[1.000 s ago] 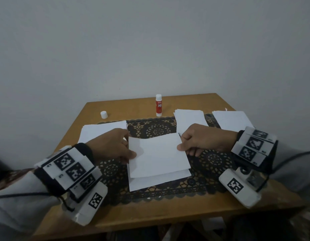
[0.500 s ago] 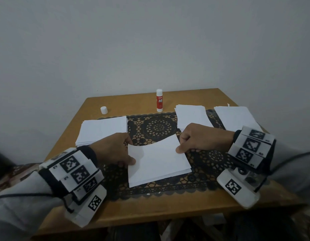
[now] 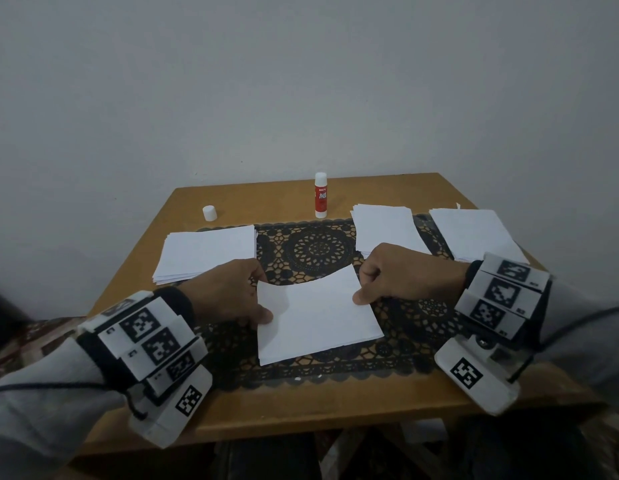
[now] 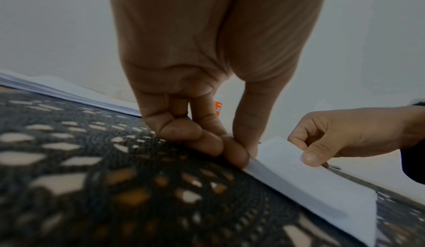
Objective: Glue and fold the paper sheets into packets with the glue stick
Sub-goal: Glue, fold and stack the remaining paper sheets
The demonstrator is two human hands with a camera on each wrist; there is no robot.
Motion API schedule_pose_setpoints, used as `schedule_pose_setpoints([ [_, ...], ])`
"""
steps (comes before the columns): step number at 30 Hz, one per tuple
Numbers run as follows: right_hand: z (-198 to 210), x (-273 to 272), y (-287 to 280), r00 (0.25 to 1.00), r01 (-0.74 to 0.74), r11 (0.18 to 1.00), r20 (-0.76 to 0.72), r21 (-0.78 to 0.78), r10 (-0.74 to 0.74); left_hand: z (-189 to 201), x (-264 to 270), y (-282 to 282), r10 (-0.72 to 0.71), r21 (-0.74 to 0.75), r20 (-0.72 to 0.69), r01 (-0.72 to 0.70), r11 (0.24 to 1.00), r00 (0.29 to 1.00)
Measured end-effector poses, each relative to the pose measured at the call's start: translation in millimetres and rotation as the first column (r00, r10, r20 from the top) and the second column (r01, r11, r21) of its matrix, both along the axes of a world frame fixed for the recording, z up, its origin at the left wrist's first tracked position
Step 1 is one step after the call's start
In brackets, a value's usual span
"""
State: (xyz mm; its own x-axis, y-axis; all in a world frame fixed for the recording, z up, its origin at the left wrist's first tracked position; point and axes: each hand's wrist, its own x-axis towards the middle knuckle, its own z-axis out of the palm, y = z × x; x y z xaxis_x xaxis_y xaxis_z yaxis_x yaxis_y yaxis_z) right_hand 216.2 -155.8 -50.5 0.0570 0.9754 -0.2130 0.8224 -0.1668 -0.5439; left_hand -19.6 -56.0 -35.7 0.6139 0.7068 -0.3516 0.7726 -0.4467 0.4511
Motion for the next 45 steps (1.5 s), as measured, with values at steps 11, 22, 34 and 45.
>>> schedule_pose_setpoints([
  [11,4.3,-15.1,-2.5,0.975,0.014,1.0,0.22,0.011,-0.017,-0.7,3.4,-10.6,-0.085,0.299,-0.109,0.114,0.947,0.99],
  [22,3.5,-69.8,-9.8,0.875,-0.233,0.972,0.43,-0.03,0.223,-1.5,5.5,-12.6,-0.31,0.201,-0.143,0.334,0.921,0.94],
  [34,11.6,-55.1,-11.2,0.826,-0.234,0.957,0.485,-0.171,0.288,-4.3,3.4,-8.0,-0.333,0.208,-0.118,0.351,0.913,0.935],
  [45,16.9,-17.8,-16.4,0.865,-0.181,0.945,0.413,-0.272,0.285,0.3,0.0,-16.6,-0.414,0.104,-0.259,0.451,0.886,0.873],
])
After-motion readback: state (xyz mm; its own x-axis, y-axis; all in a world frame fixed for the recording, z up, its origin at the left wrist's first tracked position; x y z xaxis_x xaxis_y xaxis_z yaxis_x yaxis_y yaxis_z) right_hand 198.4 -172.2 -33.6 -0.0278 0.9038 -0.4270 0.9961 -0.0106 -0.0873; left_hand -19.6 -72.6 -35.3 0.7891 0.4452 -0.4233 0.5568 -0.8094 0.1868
